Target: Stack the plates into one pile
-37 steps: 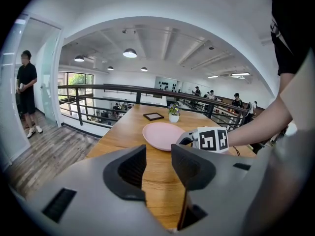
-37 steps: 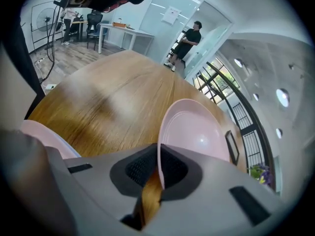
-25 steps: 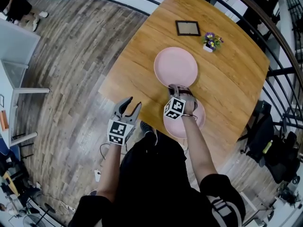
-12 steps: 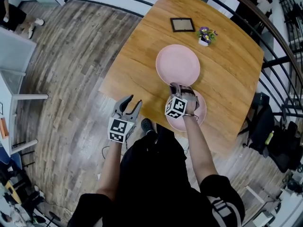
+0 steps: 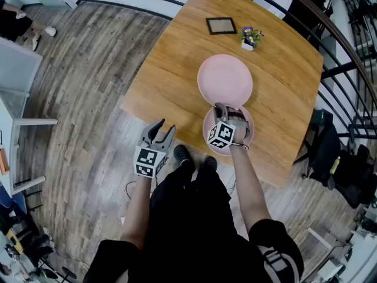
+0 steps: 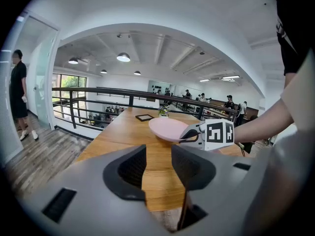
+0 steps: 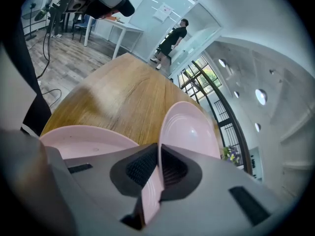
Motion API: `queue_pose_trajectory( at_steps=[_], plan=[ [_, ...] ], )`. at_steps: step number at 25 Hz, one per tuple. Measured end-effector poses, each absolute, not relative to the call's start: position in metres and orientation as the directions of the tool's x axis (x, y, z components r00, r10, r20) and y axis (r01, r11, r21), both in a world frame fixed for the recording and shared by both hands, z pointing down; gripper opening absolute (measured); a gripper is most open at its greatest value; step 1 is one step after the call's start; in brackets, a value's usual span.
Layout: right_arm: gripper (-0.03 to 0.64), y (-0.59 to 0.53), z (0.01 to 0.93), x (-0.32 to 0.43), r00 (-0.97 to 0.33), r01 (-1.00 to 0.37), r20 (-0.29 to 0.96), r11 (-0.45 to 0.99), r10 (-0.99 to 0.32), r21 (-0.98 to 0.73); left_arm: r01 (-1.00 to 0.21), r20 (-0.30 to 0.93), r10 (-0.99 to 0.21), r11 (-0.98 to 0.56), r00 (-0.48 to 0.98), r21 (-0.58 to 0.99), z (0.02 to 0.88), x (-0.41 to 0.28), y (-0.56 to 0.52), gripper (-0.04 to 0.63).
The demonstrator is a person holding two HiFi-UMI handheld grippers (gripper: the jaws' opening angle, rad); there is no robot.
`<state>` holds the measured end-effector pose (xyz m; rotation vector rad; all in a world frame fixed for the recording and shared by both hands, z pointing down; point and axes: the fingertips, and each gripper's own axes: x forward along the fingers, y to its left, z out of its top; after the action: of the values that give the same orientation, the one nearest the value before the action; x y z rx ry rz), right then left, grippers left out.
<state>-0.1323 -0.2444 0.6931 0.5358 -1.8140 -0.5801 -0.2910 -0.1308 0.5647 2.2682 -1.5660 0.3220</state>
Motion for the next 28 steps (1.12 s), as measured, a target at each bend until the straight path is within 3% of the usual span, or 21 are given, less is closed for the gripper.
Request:
queue_pose_trajectory(
  at_steps=[28],
  plan=[
    [0.023,-0.147,0.684,-0.070,-0.359,0.015,0.725,0.773,-0.588,0.634,-0.952,0.377,-0.876,-0.248,0.300,0.181,0.554,-0.206,-0.050,0.170]
  ],
)
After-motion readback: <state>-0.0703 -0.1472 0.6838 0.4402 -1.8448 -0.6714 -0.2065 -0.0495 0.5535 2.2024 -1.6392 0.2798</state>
